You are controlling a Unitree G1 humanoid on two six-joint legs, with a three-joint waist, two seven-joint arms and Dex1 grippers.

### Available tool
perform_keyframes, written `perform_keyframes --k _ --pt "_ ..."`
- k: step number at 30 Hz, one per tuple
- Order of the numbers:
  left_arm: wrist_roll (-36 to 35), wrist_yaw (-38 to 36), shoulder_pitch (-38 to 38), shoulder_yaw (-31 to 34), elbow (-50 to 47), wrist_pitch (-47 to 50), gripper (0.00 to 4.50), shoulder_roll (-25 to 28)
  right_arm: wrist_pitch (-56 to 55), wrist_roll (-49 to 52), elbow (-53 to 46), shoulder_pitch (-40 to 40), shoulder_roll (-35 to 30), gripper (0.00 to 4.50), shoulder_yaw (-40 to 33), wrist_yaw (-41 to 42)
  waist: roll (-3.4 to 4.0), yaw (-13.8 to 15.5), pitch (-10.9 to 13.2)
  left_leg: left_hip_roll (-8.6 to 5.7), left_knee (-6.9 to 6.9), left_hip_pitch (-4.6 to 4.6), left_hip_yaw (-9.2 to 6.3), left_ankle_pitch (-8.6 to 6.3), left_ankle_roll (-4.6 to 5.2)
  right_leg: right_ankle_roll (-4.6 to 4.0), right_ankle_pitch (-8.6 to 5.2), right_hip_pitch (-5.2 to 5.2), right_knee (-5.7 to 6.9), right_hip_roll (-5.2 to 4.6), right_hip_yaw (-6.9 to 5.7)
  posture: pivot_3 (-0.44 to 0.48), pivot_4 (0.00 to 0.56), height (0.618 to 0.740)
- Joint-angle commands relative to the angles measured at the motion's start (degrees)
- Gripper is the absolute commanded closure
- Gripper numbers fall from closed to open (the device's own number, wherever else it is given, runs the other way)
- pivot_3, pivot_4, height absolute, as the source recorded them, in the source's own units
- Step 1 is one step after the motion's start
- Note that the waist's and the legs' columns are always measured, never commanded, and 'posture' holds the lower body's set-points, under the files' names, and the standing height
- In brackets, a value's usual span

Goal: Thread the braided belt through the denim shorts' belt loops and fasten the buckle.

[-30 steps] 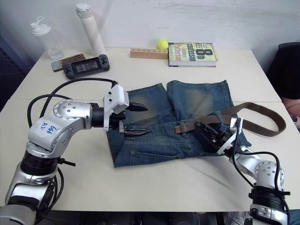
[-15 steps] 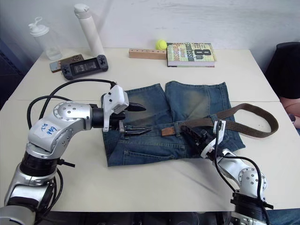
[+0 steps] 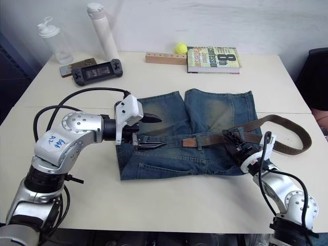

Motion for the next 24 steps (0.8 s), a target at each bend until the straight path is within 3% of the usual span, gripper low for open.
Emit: perform_keyframes --k 1,3,6,11,13,24 --pt "0.47 -0.24 -0.69 0.28 -0.2 -1.46 0.0 0.02 -2.42 0.51 -0.06 -0.5 -0.53 0.66 -0.79 0.29 0.0 0.05 0.0 0.0 0.0 0.0 0.0 0.01 0.0 0.0 0.0 0.0 0.01 0.0 0.0 0.0 0.15 0.738" --pt "0.58 -0.38 -0.72 0.35 -0.04 -1.73 0.0 0.19 -3.63 0.72 0.49 -0.92 -0.02 0.66 -0.93 0.54 0.0 0.14 0.0 -0.01 0.01 0.0 0.0 0.02 0.02 0.0 0.0 0.0 0.0 -0.01 0.01 0.0 0.15 0.738" --pt "0.73 -0.43 -0.49 0.52 0.1 -1.98 0.0 0.4 -4.65 2.4 0.14 -1.2 0.9 1.41 -0.61 0.56 0.0 0.19 0.0 -0.01 -0.01 -0.01 0.0 0.02 0.02 0.0 0.0 0.0 -0.01 -0.01 0.02 0.0 0.15 0.738" --pt "0.8 -0.37 -0.29 0.3 0.02 -2.06 0.0 0.21 -4.7 1.72 -3.42 -0.07 3.51 3.76 3.56 0.44 0.0 0.2 0.0 0.0 -0.03 -0.01 0.0 0.02 0.02 0.0 0.0 0.0 -0.04 -0.01 0.01 0.0 0.15 0.738" --pt "0.83 -0.33 -0.27 0.27 0.03 -2.01 0.0 0.18 -5.22 1.37 -4.2 0.05 4.91 4.48 5.27 0.4 0.0 0.13 0.0 0.0 -0.03 -0.01 0.0 0.02 0.02 0.0 0.0 0.0 -0.04 -0.01 0.02 0.0 0.15 0.738" --pt "1.51 -0.45 -0.07 0.31 -0.02 -2.06 0.0 0.78 -8.87 -8.14 -7.15 -0.13 10.61 4.48 13.65 -1.23 0.01 -0.72 0.0 0.0 -0.04 0.0 -0.01 0.02 0.02 0.0 0.0 -0.01 -0.02 -0.01 0.02 0.0 0.15 0.738"
